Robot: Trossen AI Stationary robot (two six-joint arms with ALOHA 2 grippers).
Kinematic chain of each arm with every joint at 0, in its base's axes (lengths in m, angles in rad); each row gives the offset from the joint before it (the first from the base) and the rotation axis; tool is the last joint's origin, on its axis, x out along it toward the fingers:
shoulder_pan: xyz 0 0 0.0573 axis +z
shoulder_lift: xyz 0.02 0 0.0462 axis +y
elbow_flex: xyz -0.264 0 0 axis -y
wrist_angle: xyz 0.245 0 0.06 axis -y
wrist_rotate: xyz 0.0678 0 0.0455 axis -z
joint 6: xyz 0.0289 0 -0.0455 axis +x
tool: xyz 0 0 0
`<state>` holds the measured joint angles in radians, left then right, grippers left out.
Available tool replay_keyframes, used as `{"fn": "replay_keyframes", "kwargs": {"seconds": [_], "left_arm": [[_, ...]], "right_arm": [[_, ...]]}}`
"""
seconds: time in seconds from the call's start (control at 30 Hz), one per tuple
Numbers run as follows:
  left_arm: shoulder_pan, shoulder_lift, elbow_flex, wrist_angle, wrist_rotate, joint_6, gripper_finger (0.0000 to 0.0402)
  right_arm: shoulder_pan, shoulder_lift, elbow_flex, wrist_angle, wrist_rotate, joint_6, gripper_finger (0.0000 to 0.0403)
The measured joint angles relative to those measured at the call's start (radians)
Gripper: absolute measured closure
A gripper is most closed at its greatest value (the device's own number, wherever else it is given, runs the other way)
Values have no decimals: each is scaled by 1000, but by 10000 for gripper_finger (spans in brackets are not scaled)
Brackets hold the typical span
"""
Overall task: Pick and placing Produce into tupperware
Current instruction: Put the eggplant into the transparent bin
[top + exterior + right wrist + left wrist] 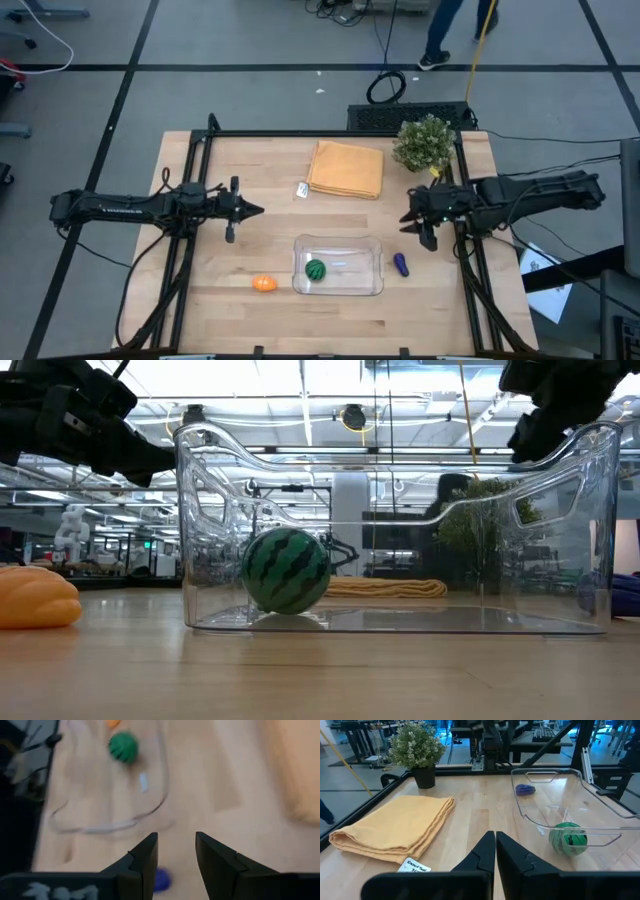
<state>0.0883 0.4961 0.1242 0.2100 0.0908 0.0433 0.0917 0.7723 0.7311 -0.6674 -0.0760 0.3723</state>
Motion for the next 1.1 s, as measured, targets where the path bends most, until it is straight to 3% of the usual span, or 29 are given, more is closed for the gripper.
{"fn": "replay_keyframes", "kwargs": {"seconds": [0.23,0.43,0.87,1.1], "left_arm": [[0,0,0,0,-1,-1,400],[0,0,0,0,-1,-3,383],[0,0,0,0,-1,-8,400],[0,1,0,0,-2,-1,383]], "right_arm": [[-6,49,0,-87,-118,131,282],[-38,82,0,-93,-245,215,282],[-47,112,0,-93,-269,204,282],[-24,272,101,-251,-270,138,282]]}}
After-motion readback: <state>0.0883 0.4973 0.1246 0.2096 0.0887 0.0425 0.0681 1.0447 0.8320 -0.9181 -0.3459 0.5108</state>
